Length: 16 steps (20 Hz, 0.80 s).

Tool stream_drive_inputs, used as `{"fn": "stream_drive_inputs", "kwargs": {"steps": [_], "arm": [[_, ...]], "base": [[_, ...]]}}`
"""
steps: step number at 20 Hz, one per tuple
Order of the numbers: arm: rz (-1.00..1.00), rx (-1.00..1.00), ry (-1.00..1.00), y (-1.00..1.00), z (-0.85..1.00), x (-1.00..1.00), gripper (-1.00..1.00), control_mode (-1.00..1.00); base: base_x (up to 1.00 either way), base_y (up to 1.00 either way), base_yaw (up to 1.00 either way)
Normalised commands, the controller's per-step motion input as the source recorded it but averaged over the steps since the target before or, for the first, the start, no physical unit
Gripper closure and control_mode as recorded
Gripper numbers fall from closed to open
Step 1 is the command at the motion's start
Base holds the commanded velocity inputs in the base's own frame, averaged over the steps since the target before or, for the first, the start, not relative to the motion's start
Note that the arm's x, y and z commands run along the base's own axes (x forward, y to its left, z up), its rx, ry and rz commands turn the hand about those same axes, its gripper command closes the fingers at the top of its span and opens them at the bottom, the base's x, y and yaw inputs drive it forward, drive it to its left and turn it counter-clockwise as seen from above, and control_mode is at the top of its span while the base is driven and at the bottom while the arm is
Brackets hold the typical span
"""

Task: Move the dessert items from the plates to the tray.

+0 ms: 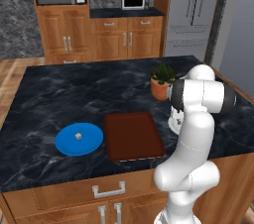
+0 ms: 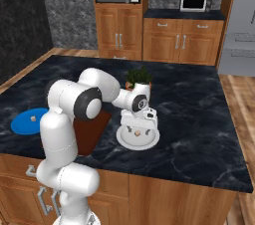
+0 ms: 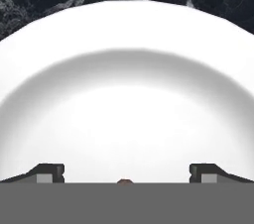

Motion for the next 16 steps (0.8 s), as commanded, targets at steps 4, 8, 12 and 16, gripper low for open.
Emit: {"fn": "stream_drive_inputs", "kwargs": {"steps": [4, 8, 12, 16], "arm": [[0.0, 0.0, 0.0, 0.0, -0.02, 0.0, -1.0, -1.0], [0.0, 0.0, 0.0, 0.0, 0.03, 0.0, -1.0, -1.0], [0.0, 0.0, 0.0, 0.0, 0.09, 0.0, -1.0, -1.0], [0.0, 0.0, 0.0, 0.0, 0.05, 0.0, -1.0, -1.0]], "base": [[0.0, 0.0, 0.0], [0.0, 0.0, 0.0], [0.0, 0.0, 0.0], [0.0, 0.0, 0.0]]}}
